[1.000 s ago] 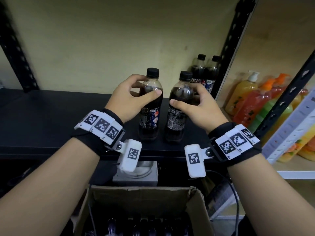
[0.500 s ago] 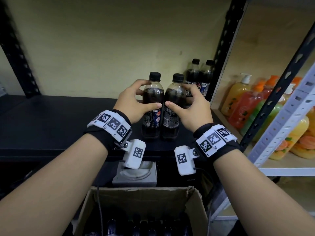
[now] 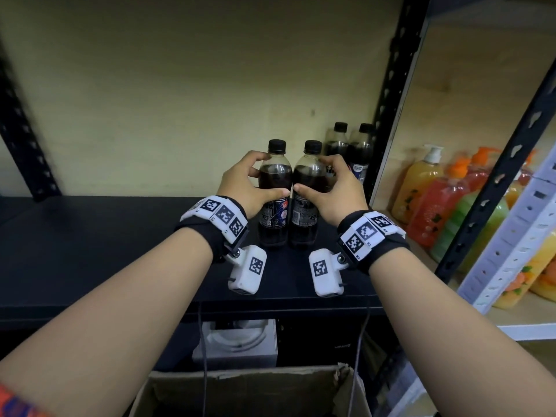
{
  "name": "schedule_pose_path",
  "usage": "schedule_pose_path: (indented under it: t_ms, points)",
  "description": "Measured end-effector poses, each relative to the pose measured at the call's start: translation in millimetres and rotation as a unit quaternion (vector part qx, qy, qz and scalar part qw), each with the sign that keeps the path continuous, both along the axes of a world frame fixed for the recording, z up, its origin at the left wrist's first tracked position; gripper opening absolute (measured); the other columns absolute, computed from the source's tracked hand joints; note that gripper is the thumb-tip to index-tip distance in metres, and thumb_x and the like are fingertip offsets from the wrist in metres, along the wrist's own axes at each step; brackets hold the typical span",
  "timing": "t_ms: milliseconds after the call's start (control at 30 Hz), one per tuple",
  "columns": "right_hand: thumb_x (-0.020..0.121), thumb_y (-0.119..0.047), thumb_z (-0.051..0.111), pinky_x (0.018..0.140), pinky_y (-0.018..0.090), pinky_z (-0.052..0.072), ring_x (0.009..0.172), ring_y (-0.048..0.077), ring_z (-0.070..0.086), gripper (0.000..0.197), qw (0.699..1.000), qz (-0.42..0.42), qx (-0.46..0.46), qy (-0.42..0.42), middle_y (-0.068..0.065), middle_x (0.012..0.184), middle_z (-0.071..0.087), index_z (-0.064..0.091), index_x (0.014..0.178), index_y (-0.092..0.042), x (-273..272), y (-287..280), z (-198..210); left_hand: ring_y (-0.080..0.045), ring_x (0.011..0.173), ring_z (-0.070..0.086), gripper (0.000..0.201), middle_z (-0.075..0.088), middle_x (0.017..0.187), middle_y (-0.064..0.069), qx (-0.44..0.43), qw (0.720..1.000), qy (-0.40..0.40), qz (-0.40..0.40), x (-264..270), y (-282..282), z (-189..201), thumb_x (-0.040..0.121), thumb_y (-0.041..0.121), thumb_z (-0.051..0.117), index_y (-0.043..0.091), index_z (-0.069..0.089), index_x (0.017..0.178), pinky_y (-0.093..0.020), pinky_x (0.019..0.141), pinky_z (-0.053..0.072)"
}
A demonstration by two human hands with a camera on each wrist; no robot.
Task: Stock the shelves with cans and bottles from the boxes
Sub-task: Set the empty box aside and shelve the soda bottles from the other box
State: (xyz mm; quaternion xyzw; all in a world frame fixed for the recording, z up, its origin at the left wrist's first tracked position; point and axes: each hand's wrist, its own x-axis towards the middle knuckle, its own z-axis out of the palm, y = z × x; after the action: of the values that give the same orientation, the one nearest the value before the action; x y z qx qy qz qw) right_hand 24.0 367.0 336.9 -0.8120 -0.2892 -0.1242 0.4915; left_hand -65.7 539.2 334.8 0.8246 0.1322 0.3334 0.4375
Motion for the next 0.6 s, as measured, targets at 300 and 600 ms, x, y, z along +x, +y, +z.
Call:
schedule_pose_path:
  t_ms: [300, 600]
  points:
    - [0.074, -0.041, 0.088, 0.096, 0.032, 0.054, 0.108, 0.012, 0.064, 0.069, 1.0, -0.006, 0.015, 0.027, -0.007, 0.12, 0.067, 0.053, 0.132, -0.029, 57.6, 22.4, 0.6, -0.017, 0.093, 0.066, 0.066, 0.062, 0.098, 0.007, -0.015, 1.0, -0.007, 0.007, 56.0, 15.0, -0.2, 0.065, 0.03, 0.094, 0.038, 0.059, 0.12, -0.047, 0.08, 0.061]
    - [0.074, -0.039, 0.088, 0.094, 0.025, 0.049, 0.115, 0.015, 0.061, 0.07, 0.999, -0.036, 0.019, 0.005, -0.002, 0.126, 0.065, 0.055, 0.134, -0.027, 105.1, 43.3, 3.5, -0.013, 0.092, 0.064, 0.066, 0.058, 0.095, 0.009, -0.016, 1.0, -0.016, 0.003, 104.7, 30.2, 2.0, 0.068, 0.024, 0.093, 0.031, 0.06, 0.125, -0.046, 0.083, 0.061]
